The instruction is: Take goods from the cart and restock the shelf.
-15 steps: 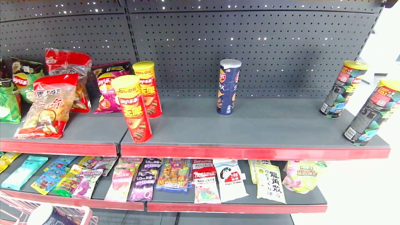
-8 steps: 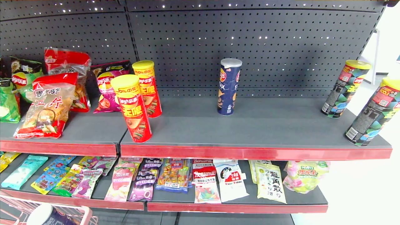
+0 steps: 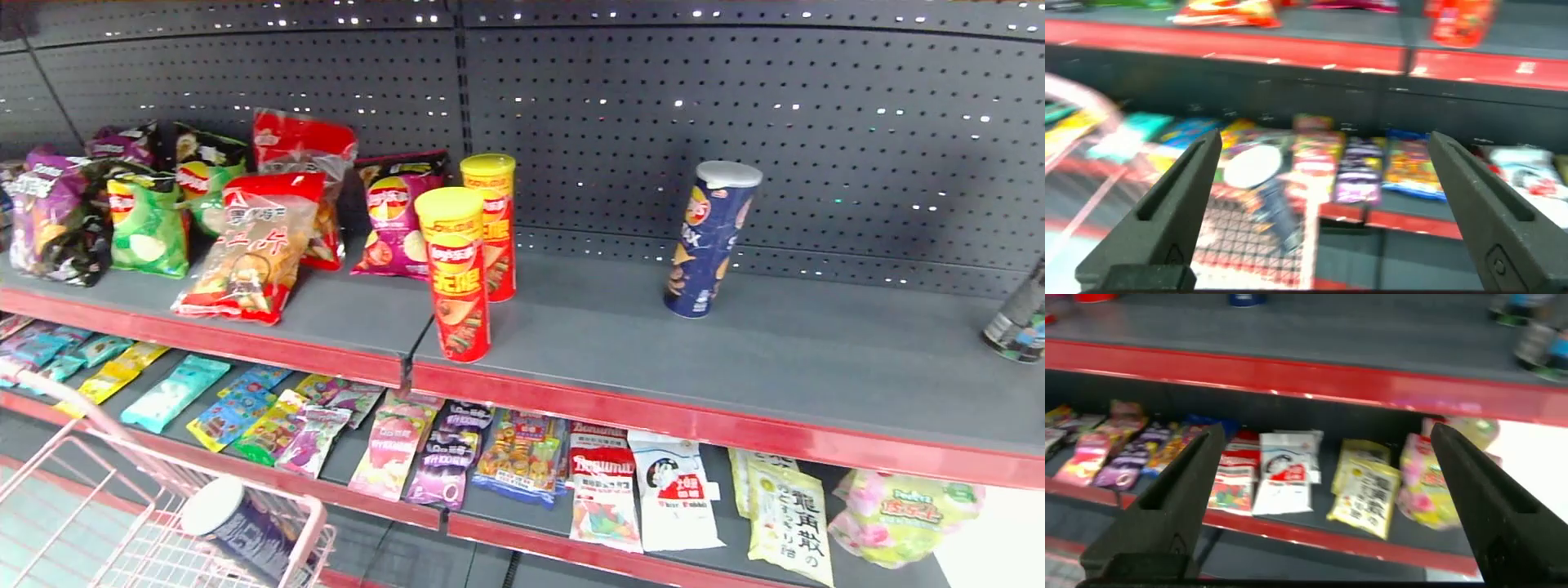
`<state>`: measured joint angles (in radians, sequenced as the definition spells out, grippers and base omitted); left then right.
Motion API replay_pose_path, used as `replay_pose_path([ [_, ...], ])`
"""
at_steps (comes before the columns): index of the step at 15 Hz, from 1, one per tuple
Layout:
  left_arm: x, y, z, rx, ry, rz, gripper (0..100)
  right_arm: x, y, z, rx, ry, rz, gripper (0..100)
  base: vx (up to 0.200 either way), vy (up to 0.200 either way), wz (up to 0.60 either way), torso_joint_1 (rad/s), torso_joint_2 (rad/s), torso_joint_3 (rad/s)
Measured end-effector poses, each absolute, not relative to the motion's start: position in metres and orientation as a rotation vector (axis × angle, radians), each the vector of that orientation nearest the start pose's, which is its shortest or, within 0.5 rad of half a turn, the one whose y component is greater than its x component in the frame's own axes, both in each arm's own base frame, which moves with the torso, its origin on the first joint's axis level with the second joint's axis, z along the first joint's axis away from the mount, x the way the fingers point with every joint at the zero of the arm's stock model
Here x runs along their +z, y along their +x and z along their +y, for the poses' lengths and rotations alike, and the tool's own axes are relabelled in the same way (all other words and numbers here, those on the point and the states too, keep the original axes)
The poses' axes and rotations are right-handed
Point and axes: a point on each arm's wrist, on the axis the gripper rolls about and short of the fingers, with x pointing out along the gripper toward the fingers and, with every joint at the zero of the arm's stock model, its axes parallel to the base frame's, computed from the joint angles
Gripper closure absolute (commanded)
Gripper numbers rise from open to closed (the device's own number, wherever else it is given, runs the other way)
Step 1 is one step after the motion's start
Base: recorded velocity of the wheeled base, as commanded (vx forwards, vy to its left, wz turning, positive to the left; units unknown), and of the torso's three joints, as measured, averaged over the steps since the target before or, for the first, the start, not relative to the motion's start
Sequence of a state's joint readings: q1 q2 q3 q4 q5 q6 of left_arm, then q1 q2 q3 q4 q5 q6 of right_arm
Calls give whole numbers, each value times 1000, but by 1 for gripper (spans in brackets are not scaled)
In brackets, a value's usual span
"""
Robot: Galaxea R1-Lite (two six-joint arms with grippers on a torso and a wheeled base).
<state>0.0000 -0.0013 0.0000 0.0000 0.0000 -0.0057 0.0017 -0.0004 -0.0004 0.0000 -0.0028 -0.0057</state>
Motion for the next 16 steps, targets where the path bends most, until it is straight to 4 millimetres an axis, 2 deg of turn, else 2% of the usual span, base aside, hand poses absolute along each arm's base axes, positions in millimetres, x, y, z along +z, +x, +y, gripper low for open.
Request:
replay_pose_path([
  [9, 75, -23, 0, 0, -6, -1, 0, 75, -23, 0, -2, -6, 0, 0, 0, 0, 600, 3, 3, 3],
  [16, 75, -23, 0, 0, -6, -1, 0, 75, -23, 0, -2, -5, -1, 0, 0, 0, 0, 0, 0, 0],
])
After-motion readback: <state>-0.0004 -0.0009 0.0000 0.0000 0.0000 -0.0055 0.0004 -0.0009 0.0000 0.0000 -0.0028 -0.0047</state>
